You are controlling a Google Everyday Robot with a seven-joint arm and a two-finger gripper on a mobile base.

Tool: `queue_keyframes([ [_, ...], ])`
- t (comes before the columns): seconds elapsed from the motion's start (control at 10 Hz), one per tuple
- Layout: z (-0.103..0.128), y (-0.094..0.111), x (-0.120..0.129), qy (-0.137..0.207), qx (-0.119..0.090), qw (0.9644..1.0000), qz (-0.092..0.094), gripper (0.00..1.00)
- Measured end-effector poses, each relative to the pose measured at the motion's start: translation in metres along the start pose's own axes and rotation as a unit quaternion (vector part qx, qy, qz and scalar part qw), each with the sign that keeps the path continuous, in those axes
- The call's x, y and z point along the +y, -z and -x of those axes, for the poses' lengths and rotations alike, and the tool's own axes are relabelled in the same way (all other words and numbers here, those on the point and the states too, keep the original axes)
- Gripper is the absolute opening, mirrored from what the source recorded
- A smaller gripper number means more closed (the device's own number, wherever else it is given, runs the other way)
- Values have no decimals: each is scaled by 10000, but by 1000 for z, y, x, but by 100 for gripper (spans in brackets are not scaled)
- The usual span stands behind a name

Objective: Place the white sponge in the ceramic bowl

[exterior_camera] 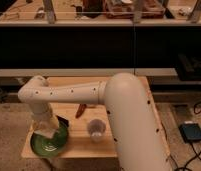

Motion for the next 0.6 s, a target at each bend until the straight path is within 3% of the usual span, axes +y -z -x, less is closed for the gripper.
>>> queue_keyframes([
  [0.3, 5, 5, -1, -32, -102, 9999, 115, 64],
  [0.5, 10, 10, -1, -34, -86, 9997, 208, 57],
  [0.6, 12, 12, -3, -27, -75, 9997, 218, 58],
])
